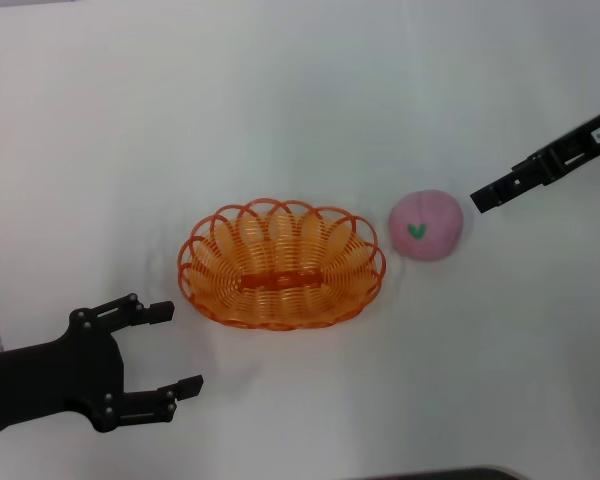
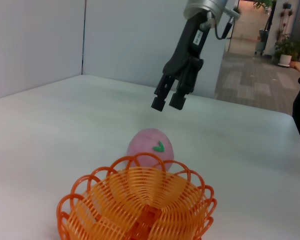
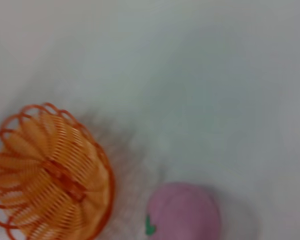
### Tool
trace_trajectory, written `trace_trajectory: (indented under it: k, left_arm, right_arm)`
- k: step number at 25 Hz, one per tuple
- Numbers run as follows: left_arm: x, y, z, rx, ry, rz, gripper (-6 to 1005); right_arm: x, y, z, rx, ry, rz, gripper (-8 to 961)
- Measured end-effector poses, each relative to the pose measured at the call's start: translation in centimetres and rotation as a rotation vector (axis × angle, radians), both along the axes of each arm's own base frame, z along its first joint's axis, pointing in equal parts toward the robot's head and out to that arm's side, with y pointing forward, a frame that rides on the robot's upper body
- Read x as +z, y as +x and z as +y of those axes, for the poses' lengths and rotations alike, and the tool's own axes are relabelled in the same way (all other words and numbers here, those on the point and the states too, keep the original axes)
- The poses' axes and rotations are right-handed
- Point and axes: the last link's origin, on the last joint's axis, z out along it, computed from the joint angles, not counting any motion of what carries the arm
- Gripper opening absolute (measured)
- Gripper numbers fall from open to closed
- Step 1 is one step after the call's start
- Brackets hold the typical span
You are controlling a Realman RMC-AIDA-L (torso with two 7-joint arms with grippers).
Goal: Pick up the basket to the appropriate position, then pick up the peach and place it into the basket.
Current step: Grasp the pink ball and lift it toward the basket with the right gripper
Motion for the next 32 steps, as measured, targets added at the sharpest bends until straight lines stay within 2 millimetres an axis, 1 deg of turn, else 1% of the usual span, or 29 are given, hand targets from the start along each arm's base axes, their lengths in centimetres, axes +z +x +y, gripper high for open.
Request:
trace_trajectory:
  k: [5,13,17,32]
  left_arm:
    - [0.0,0.0,0.0,0.0,-0.001,0.001,875]
    - [0.0,-0.2,-0.2,0.005,-0.008,0.011,875]
    - [0.0,-0.2,-0.1,0.004,-0.008,0.012,876]
    - [0.2,-0.1,0.1,0.007,-0.012,0.018,876]
  right_arm:
    - [-1.0,-1.2,1.0,0.02,-0.009,-0.062,946]
    - [-3.0,-2.6,1.3,0.047,-0.05,-0.072,945]
    - [-3.5,-2.6,1.1,0.044,-0.068,-0.053,945]
    - [-5.9,-2.2,1.1,0.063,-0.108,-0.075,946]
